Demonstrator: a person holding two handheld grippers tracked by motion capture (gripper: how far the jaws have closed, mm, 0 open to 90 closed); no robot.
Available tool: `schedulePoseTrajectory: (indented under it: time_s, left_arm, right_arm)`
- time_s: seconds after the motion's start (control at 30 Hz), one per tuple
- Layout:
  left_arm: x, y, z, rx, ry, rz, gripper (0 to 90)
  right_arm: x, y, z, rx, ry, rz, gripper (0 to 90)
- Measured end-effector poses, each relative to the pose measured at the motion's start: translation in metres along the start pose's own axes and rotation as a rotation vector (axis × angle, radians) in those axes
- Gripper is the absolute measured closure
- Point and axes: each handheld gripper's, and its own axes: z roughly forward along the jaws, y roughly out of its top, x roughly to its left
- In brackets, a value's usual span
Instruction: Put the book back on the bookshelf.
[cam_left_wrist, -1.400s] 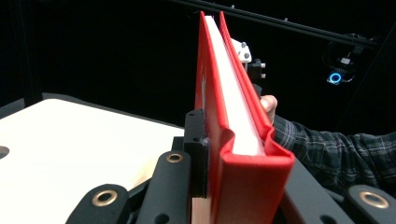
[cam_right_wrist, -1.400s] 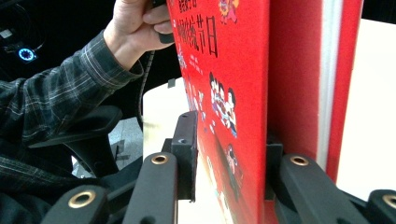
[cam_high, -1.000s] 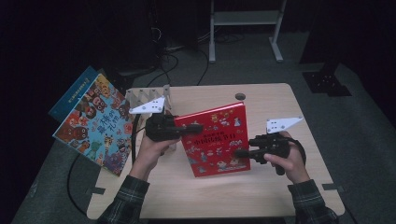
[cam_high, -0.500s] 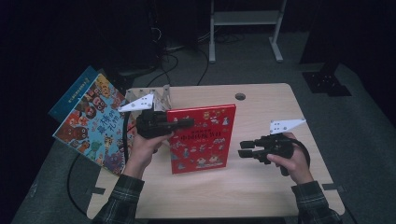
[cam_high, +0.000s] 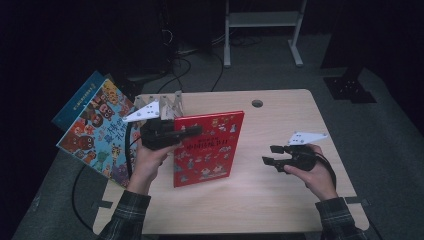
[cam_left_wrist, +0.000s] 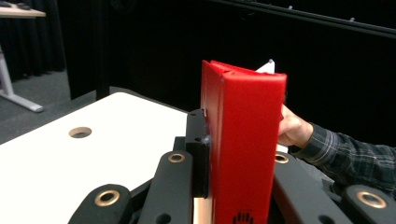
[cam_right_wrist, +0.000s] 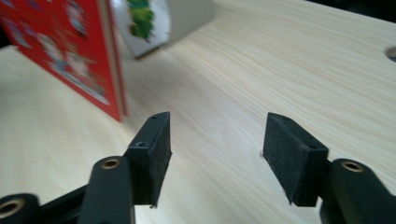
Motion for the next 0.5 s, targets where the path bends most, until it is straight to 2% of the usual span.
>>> schedulePoseTrajectory:
  time_s: [0.07,0.1,0.2,0.37,0.43,0.47,0.5]
  left_arm:
    - [-0.002,0.000,-0.002,-0.003,0.020,0.011,79.4]
    - [-0.004,0.001,-0.005,-0.001,0.043,0.017,79.3]
    - [-0.005,0.002,-0.008,0.001,0.061,0.020,79.4]
    - [-0.007,0.002,-0.017,-0.004,0.102,0.009,79.4]
    - [-0.008,0.001,-0.021,-0.016,0.114,0.007,79.4]
    - [-0.008,0.001,-0.024,-0.021,0.120,0.006,79.4]
    - [-0.008,0.000,-0.026,-0.027,0.127,0.002,79.4]
  right_arm:
    - [-0.003,-0.004,0.003,0.021,-0.033,0.004,36.2]
    - [-0.006,-0.009,0.007,0.044,-0.060,0.005,33.2]
    - [-0.010,-0.014,0.011,0.073,-0.083,0.015,31.3]
    - [-0.021,-0.029,0.022,0.134,-0.144,0.037,28.8]
    - [-0.029,-0.036,0.026,0.150,-0.178,0.062,27.3]
    - [-0.029,-0.036,0.026,0.150,-0.178,0.062,27.3]
    - [-0.034,-0.041,0.029,0.169,-0.204,0.076,26.7]
